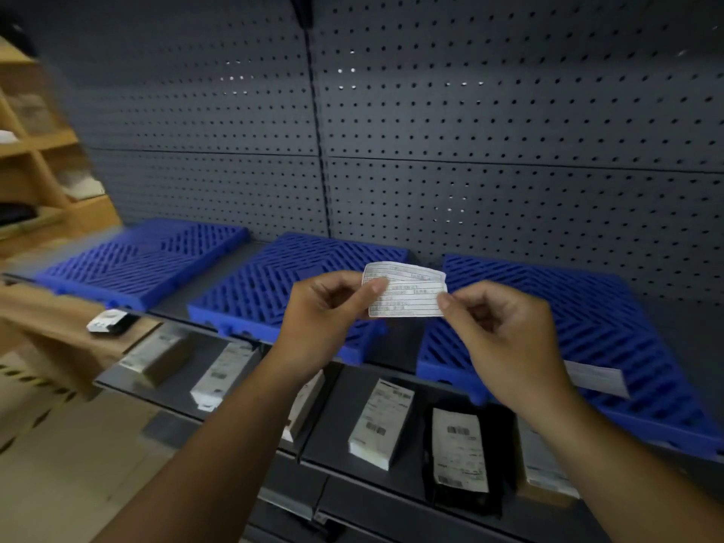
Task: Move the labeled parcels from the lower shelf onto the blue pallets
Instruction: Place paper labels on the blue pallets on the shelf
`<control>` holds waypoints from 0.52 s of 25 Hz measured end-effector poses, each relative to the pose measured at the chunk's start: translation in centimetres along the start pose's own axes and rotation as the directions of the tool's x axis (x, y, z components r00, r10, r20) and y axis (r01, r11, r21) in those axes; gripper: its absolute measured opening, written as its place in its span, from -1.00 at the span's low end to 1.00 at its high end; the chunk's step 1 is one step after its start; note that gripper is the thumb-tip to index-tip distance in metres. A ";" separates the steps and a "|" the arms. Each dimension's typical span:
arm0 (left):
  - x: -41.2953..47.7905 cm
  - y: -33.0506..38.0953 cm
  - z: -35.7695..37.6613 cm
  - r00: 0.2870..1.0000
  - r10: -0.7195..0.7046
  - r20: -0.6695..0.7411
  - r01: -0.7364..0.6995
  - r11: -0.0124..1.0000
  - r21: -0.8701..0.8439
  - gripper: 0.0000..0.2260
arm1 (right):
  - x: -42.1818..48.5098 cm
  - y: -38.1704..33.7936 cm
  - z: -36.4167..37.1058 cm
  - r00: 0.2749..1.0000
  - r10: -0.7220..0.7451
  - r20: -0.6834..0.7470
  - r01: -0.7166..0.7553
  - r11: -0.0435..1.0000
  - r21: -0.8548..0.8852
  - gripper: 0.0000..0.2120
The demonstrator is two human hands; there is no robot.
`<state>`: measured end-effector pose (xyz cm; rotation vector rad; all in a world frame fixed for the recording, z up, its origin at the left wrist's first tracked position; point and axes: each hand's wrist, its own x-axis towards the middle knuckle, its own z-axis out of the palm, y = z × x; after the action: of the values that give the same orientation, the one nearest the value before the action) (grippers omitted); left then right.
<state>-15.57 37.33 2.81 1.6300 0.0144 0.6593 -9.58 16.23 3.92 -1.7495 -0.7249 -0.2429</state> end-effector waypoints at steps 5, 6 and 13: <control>0.4 -0.2 -7.9 1.000 0.017 0.007 -0.017 0.999 -0.049 -0.85 | 0.6 -3.1 7.0 1.000 -0.022 0.018 0.022 1.000 0.018 -0.86; 0.8 -0.3 -9.6 1.000 0.018 0.012 -0.018 0.998 -0.055 -0.84 | 0.7 -3.6 8.7 1.000 -0.025 0.015 0.025 1.000 0.007 -0.86; 3.0 -1.4 -20.6 0.993 0.063 -0.103 -0.073 0.993 -0.096 -0.88 | 1.7 -4.9 19.3 0.997 0.001 -0.080 -0.010 0.993 -0.113 -0.83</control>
<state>-21.27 57.43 3.15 1.5056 -0.0008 0.7820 -15.01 35.42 2.74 -1.8385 -0.6592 -0.3545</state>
